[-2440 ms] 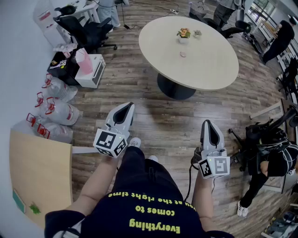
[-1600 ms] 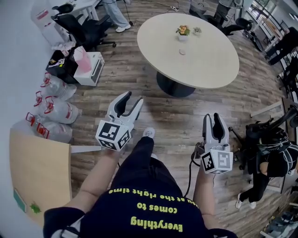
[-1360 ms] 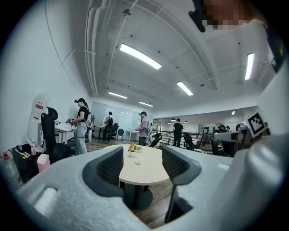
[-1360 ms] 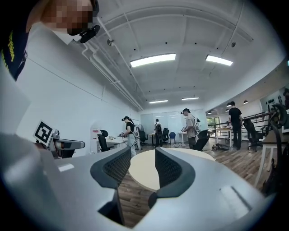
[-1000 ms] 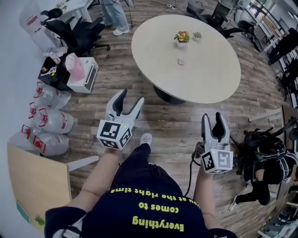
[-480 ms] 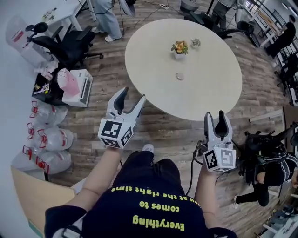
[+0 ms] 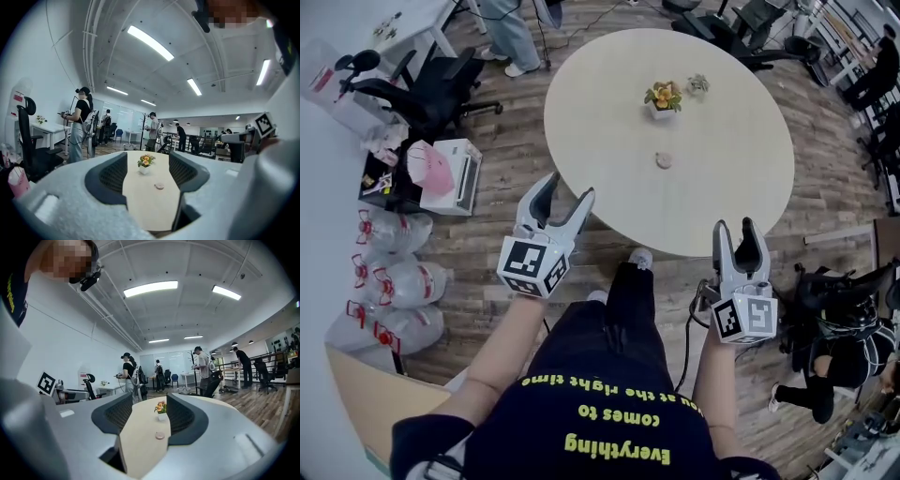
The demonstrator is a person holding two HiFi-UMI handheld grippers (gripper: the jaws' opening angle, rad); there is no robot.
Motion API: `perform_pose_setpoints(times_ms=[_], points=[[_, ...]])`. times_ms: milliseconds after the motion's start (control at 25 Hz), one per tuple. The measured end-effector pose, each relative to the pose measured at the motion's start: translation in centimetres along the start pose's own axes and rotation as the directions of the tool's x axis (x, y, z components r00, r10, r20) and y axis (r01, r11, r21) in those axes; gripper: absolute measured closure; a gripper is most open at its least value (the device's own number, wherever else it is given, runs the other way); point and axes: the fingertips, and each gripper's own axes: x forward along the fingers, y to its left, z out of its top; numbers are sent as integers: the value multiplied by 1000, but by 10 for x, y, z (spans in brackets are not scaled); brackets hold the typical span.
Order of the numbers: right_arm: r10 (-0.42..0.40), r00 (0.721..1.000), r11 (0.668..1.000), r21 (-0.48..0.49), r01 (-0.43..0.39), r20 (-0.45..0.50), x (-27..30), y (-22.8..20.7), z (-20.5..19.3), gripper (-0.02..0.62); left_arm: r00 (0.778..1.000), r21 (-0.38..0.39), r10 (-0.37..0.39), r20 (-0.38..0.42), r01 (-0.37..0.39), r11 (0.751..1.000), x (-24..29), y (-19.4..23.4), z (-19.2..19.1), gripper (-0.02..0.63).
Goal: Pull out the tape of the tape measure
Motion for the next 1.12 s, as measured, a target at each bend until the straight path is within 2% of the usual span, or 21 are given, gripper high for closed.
perform_pose_setpoints(times_ms=[400,680,880,1120], points=[[117,993,993,-1,-117,25,96,-33,20,370,998,2,70,9,-70,998,68,19,15,333],[188,982,982,1,-188,-10,138,-67,17,370,995,-12,96,25,-96,995,122,13,21,333],[211,977,978,1,-211,-12,164,-94,16,370,993,-17,110,28,-110,994,152,12,21,333],[200,980,980,8,-200,-20,180,-92,16,370,997,-17,79,26,-79,997,169,16,24,333]])
